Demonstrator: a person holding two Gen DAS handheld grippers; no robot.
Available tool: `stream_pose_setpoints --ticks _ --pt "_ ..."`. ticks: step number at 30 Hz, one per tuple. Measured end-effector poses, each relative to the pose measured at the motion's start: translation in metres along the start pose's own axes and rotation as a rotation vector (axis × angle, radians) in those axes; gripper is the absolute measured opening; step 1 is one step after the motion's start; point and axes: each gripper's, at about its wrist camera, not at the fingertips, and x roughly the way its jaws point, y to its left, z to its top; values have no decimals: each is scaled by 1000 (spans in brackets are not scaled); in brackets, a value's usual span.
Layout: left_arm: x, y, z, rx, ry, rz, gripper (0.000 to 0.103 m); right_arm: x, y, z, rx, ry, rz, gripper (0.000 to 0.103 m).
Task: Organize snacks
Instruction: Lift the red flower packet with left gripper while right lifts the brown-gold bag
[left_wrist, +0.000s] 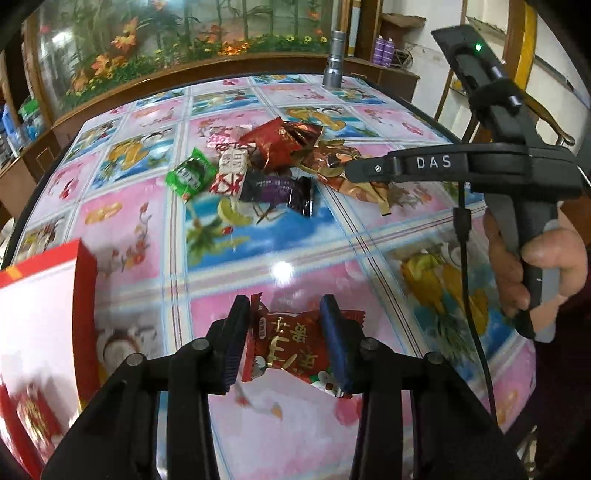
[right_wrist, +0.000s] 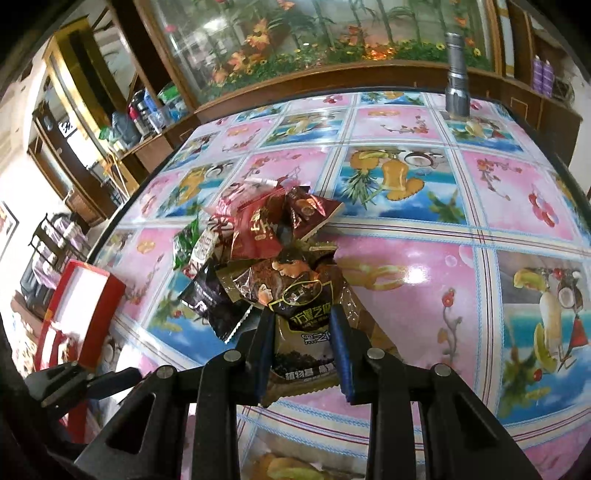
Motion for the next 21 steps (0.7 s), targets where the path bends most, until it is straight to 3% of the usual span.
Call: stream_pose_setpoints --ticks 4,6,10,12,14,16,18,21 --pt "-9 1 -11 -19 -14 -12 33 -2 -9 -1 50 6 64 30" --pt "-16 1 -15 -18 -27 -25 18 -4 -15 -2 88 10 117 30" --pt "-16 0 -25 0 -7 -35 17 -5 -21 -3 140 21 192 30" --pt "-15 1 -31 -1 2 -8 17 -5 -17 -4 120 22 174 30" --pt "-18 5 -34 -24 -2 -30 18 -4 -11 -4 93 26 149 31" --pt "-23 10 -38 -52 7 -60 26 -3 -8 -5 82 35 139 32" --pt "-31 11 -42 -63 7 -59 47 -2 -9 -5 85 37 137 32" --pt "-51 12 -51 -72 -27 -71 62 -2 -9 -5 91 41 137 33"
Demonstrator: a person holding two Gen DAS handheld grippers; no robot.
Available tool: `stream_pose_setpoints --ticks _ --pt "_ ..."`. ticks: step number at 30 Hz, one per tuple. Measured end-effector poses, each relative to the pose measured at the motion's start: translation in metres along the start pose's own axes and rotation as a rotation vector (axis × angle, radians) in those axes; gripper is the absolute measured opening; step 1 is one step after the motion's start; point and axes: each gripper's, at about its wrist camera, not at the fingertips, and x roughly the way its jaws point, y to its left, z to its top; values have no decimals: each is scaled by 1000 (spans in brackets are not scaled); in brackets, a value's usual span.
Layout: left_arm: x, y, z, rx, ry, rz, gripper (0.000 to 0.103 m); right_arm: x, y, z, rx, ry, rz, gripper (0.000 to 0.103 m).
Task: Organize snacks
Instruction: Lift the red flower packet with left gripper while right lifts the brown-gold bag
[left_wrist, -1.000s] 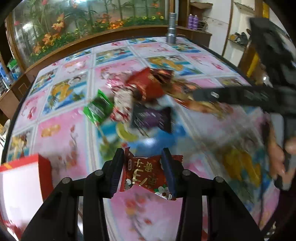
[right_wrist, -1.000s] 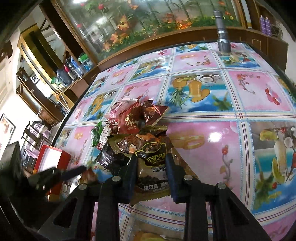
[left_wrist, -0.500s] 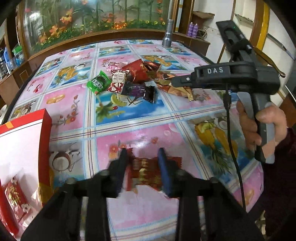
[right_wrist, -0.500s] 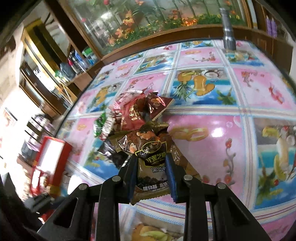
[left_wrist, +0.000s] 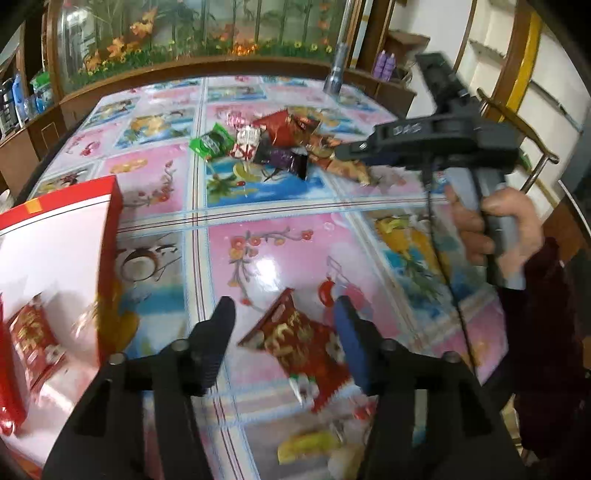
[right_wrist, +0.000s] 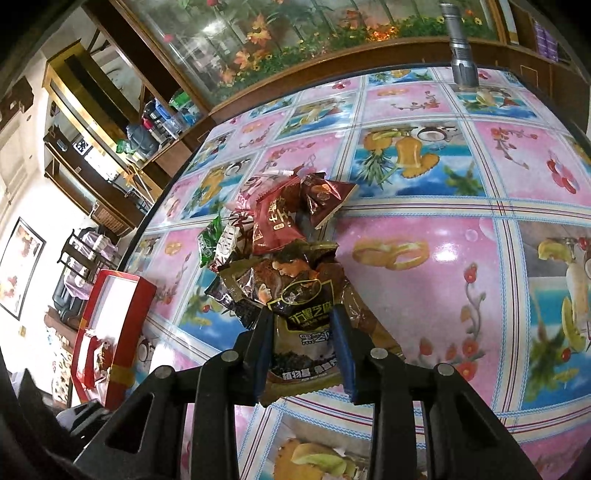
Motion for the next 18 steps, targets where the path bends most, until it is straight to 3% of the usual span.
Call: stream_pose_setpoints --ticks 2,6,9,11,13,18 --pt "-5 -1 -4 -18 -2 13 73 1 3 -1 -11 -1 -13 34" --pt "2 -10 -9 -47 29 18 74 2 7 -2 -31 -5 -36 35" --pt "13 -14 -10 -17 44 84 74 2 7 -2 -30 -8 -36 36" --pt "17 -12 -12 -35 55 66 73 2 7 -2 -30 -9 -39 36" --pt "19 -10 -14 -36 51 62 69 2 8 -2 -35 -11 -44 36" --pt "21 -11 -13 3 28 113 42 3 10 -2 -48 -15 -62 37"
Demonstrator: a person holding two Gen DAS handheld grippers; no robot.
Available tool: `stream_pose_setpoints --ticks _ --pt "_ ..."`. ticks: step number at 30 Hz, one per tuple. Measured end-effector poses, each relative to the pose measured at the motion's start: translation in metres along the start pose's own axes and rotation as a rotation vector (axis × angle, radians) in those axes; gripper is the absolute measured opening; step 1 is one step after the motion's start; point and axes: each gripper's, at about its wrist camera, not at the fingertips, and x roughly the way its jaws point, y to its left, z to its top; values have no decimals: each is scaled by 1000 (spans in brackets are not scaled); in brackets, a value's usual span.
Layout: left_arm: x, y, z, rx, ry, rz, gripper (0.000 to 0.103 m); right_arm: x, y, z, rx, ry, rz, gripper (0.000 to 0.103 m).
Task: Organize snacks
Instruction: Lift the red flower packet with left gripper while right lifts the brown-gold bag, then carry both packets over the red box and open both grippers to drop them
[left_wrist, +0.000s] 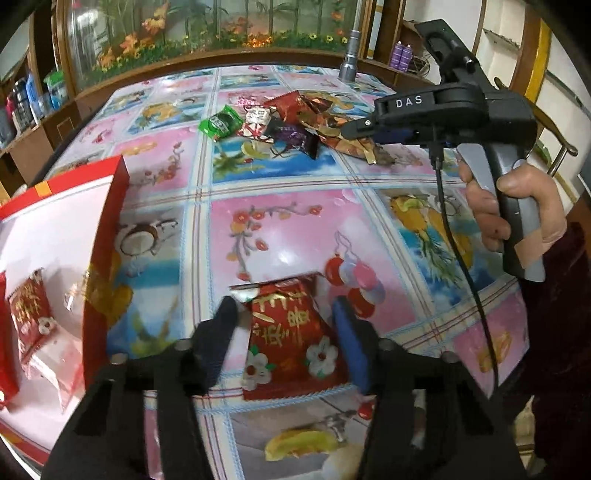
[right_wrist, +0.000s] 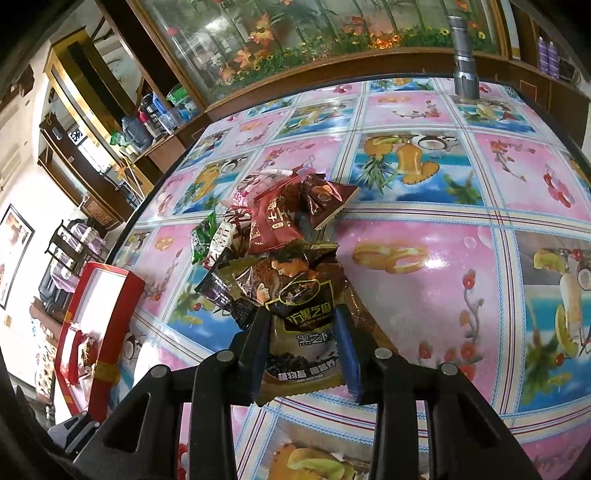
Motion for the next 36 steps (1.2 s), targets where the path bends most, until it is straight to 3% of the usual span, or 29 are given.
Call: stream_pose_setpoints --ticks 4,10,15,17,22,27,36 --pt "0 0 0 15 -12 11 38 0 3 0 -8 0 5 52" --pt "-2 3 -1 8 -16 -6 34 6 26 -9 -135 -29 -119 55" --pt "-3 2 -2 -6 -18 -11 33 12 44 -19 -277 -55 -241 39" --pt "-4 1 -1 -6 -19 -14 32 7 39 -16 -243 -58 -202 30" --pt "-11 7 3 -23 -40 -14 31 -4 18 -6 -116 -62 -83 26" --pt "-27 15 13 -37 -87 -7 31 -18 4 -1 2 -83 102 26" --pt "-39 24 18 -66 -121 -10 31 -17 -2 3 85 -57 270 26"
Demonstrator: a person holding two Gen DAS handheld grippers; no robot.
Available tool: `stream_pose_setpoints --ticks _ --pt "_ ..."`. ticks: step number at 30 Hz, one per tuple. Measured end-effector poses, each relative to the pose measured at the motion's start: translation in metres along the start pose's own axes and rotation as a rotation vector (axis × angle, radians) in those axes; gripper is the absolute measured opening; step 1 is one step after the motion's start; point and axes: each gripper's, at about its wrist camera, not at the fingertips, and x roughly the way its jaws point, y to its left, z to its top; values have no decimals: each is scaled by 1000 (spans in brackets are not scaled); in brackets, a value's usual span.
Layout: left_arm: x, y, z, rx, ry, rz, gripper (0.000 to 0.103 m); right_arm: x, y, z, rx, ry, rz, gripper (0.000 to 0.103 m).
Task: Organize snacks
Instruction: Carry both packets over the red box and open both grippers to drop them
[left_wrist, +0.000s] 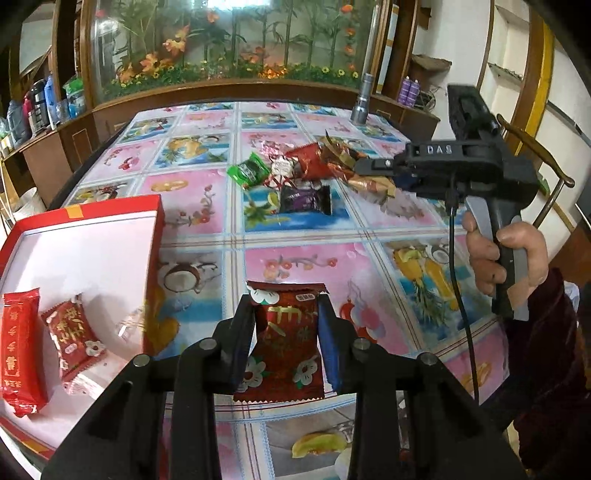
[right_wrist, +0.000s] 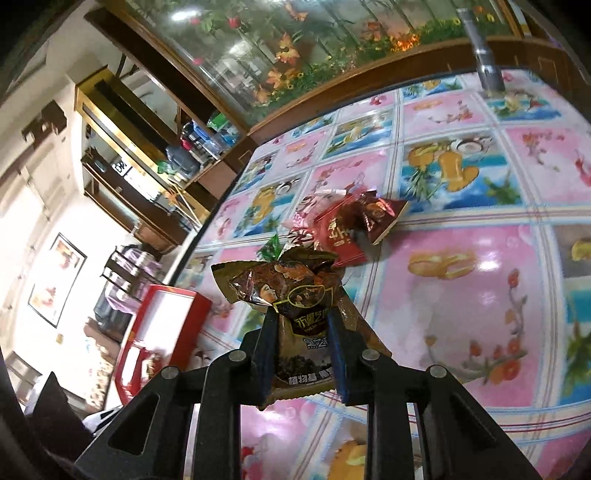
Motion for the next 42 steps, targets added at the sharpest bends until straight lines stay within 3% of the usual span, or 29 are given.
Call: stream_pose_setpoints --ticks 7,15,24,30,36,39,41,42 --pt "-25 22 7 -19 -70 40 31 7 9 -7 41 30 130 25" --pt "-48 71 5 -81 -138 113 31 28 38 -28 106 92 343 25" --pt "-61 130 -13 -161 -157 239 31 81 119 -48 89 156 556 25" --pt "-65 161 -27 -213 -159 316 31 123 170 -65 46 202 557 25" --pt "-60 176 -32 -217 -136 387 31 153 203 -83 5 238 497 26" --pt "-58 183 -37 -236 -114 412 32 166 224 -91 -70 248 427 33" --pt "-56 186 -39 -248 -95 411 39 167 237 -95 -118 232 398 37" --pt "-56 187 -40 -253 -92 420 49 167 240 -95 -132 226 391 41"
